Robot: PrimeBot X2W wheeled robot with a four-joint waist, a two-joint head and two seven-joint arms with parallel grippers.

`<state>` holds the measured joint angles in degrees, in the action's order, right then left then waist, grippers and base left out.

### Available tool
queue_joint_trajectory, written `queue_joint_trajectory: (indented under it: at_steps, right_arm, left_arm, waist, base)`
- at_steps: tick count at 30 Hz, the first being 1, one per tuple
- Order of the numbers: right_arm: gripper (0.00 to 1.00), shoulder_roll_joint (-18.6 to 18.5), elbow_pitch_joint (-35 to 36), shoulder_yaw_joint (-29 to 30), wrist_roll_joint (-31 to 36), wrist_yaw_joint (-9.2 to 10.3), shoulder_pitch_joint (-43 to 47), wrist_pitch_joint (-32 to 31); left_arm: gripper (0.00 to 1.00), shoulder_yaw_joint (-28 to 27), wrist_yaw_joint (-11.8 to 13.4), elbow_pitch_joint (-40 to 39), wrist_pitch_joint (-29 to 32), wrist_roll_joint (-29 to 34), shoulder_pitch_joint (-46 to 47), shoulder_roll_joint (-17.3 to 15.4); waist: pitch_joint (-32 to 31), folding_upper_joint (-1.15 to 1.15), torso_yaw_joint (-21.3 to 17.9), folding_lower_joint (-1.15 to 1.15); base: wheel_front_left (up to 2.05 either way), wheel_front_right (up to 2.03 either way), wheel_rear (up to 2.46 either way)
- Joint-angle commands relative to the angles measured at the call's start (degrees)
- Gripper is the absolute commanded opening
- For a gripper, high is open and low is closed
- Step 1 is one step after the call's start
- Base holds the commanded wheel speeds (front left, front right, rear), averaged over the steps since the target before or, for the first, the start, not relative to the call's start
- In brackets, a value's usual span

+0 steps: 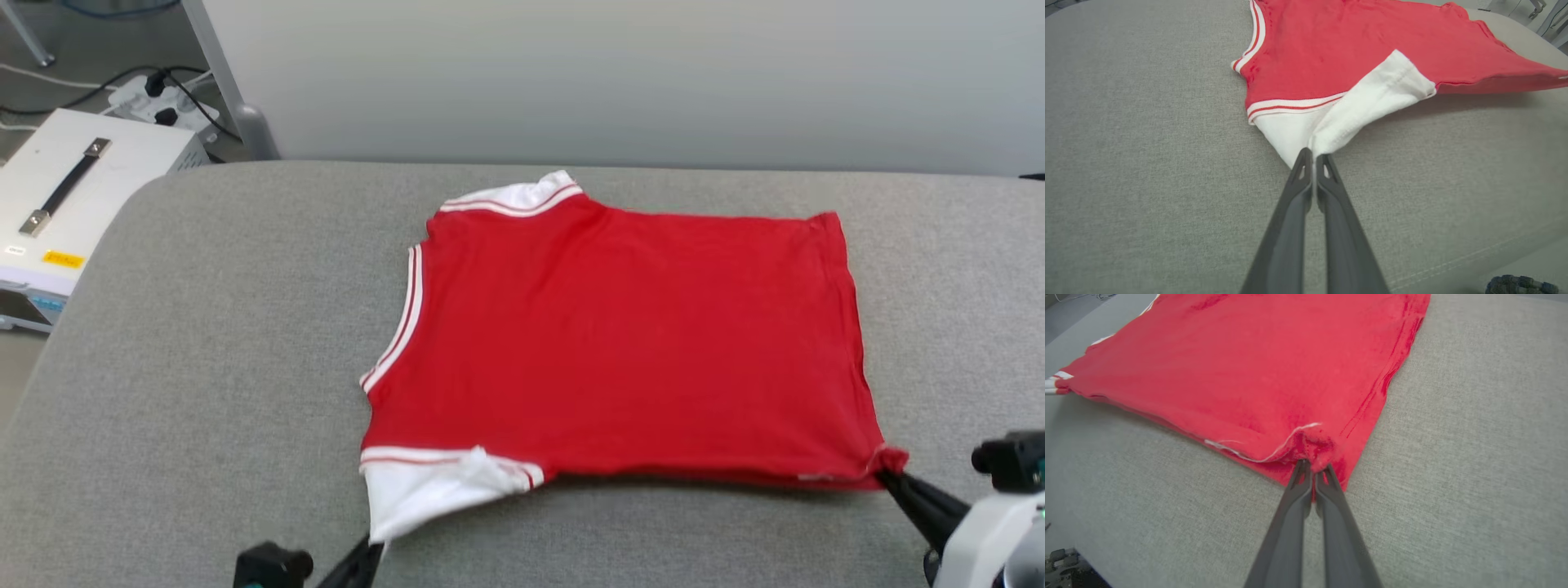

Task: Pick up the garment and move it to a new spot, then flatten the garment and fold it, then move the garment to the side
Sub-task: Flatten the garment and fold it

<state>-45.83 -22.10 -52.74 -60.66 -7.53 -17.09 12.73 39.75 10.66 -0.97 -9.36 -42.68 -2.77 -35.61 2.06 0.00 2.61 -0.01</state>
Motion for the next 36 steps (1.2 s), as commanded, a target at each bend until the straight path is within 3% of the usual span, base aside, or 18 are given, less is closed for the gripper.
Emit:
queue_joint_trajectory:
  at_steps: [1,11,15,18,23,29,36]
  right_arm:
    - [0.00,-0.7,0.7,0.9,0.5,0.04,2.3,-0.4]
    - [0.00,-1.5,5.8,10.1,0.8,0.04,15.0,-4.0]
    - [0.00,-0.3,7.4,13.6,3.0,0.04,16.9,-5.9]
    - [0.00,0.9,8.8,16.8,4.9,0.04,16.6,-7.1]
    - [0.00,2.8,10.8,22.1,7.3,0.04,14.8,-9.0]
    - [0.00,4.4,13.3,26.9,9.3,0.04,12.1,-12.3]
    - [0.00,5.6,14.8,30.1,10.4,0.04,6.9,-15.5]
  left_arm:
    - [0.00,0.5,0.0,-0.4,0.7,-1.0,-1.6,-0.6]
    - [0.00,1.9,-1.0,-3.1,4.6,-5.9,-7.0,-1.8]
    - [0.00,1.8,-0.6,-3.2,3.2,-3.6,-5.6,-2.4]
    - [0.00,1.4,-1.8,-2.9,2.2,-2.1,-2.3,-2.0]
    - [0.00,1.3,-5.1,-1.9,3.6,0.5,6.1,-2.2]
    - [0.00,1.1,-11.4,1.6,7.6,2.8,19.3,-3.3]
    - [0.00,0.5,-16.3,8.7,10.5,2.1,32.4,-1.3]
  waist:
    - [-1.1,0.00,-0.1,0.01]
    - [-1.6,0.00,-0.5,0.01]
    - [-1.2,0.00,-0.5,0.01]
    - [-0.6,0.00,-0.4,0.01]
    - [1.1,0.00,-0.7,0.01]
    - [4.2,0.00,-1.9,0.01]
    - [9.8,0.00,-4.1,0.01]
  base:
    - [0.00,0.00,0.00]
    - [0.00,0.00,0.00]
    - [0.00,0.00,0.00]
    - [0.00,0.00,0.00]
    - [0.00,0.00,0.00]
    - [0.00,0.00,0.00]
    - [0.00,0.00,0.00]
